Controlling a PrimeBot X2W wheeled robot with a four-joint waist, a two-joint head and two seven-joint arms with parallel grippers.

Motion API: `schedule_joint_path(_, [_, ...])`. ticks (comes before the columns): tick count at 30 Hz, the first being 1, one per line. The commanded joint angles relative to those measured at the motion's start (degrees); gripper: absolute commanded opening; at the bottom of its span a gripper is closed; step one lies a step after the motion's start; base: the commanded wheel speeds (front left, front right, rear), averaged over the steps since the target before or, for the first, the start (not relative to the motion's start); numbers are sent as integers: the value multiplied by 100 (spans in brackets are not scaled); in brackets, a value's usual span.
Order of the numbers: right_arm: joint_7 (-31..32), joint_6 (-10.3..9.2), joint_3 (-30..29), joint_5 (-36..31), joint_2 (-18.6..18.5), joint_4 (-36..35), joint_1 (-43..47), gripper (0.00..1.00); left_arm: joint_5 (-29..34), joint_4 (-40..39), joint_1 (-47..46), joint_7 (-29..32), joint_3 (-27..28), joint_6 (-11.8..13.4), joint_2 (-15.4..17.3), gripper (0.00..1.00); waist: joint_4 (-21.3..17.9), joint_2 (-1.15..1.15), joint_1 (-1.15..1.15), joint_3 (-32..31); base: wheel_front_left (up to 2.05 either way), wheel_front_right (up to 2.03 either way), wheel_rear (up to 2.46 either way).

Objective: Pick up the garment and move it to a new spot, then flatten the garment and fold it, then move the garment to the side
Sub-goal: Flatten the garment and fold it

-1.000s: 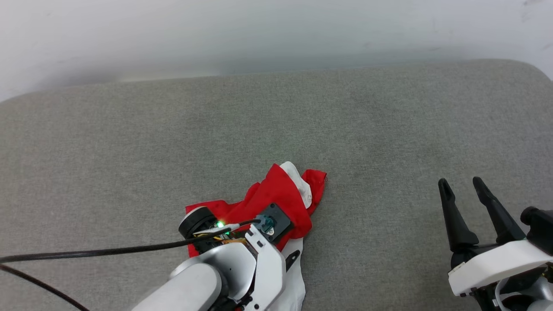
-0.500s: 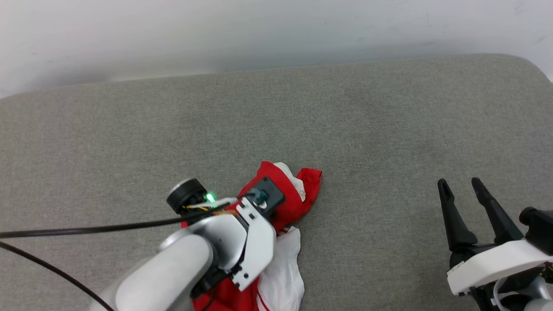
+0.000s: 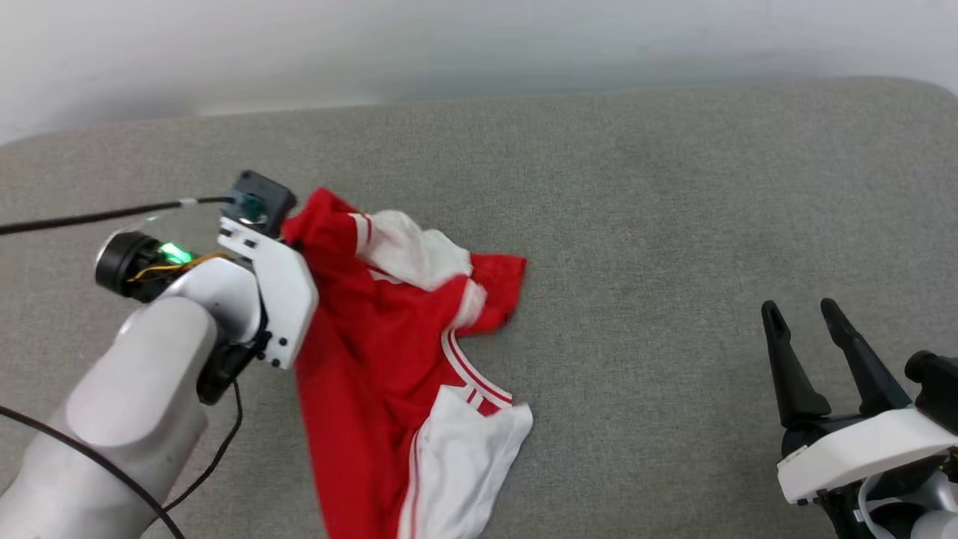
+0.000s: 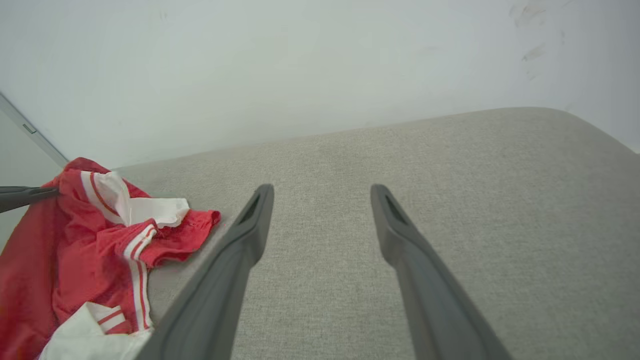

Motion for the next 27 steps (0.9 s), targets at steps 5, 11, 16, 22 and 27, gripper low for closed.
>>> schedule_joint_path(5, [19,-2,30,57,11,-17,-176,100,-126,1060,-252,-417,108,-84,-162,0,-35,0,0,245,0,0,0])
schedule_joint_path(11, [-36,-2,77,59,11,65,-313,100,-591,2456,-370,-807,301,-277,-694,100,-127,0,0,358,0,0,0])
schedule_joint_path(16, [-72,-2,88,87,11,145,-280,100,-789,2748,-184,-1246,395,-363,-855,100,-148,0,0,187,0,0,0])
schedule_joint_path(22, [-58,-2,64,70,10,205,-148,100,-769,2579,174,-2108,475,-234,-928,100,-100,0,0,-170,0,0,0])
schedule_joint_path(27, [12,-2,119,59,10,210,3,100,-882,1579,853,-3138,769,219,-946,100,11,0,0,-480,0,0,0])
